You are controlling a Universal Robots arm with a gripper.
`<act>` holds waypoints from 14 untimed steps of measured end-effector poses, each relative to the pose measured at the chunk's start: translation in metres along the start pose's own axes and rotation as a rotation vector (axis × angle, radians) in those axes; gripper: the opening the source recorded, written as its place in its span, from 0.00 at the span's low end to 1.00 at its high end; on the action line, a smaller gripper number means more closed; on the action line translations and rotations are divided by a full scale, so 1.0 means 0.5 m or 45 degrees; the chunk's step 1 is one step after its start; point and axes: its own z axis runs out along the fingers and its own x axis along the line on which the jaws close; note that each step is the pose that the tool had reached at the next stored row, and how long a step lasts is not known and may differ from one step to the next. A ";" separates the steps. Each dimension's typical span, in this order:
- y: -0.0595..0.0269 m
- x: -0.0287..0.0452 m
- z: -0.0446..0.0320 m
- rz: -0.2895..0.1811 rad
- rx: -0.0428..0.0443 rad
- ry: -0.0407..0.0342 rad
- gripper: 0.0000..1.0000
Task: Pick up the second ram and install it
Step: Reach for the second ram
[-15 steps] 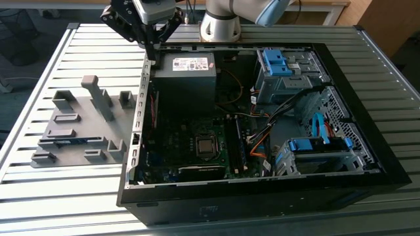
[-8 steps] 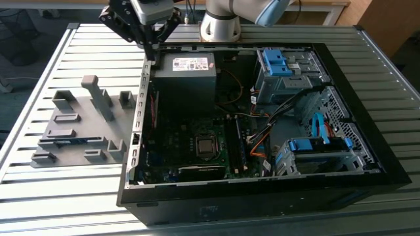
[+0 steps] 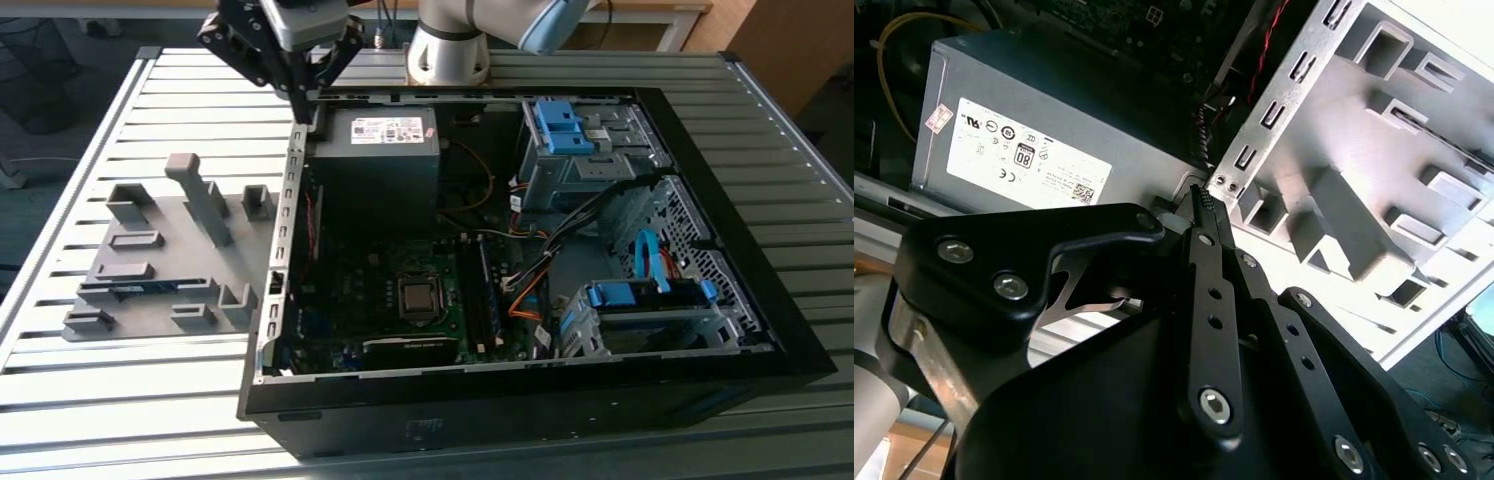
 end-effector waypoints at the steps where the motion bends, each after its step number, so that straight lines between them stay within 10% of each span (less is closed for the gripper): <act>1: 0.000 0.001 0.000 0.000 0.000 0.0000 0.11; 14: -0.001 0.015 0.002 0.000 0.000 0.0003 0.11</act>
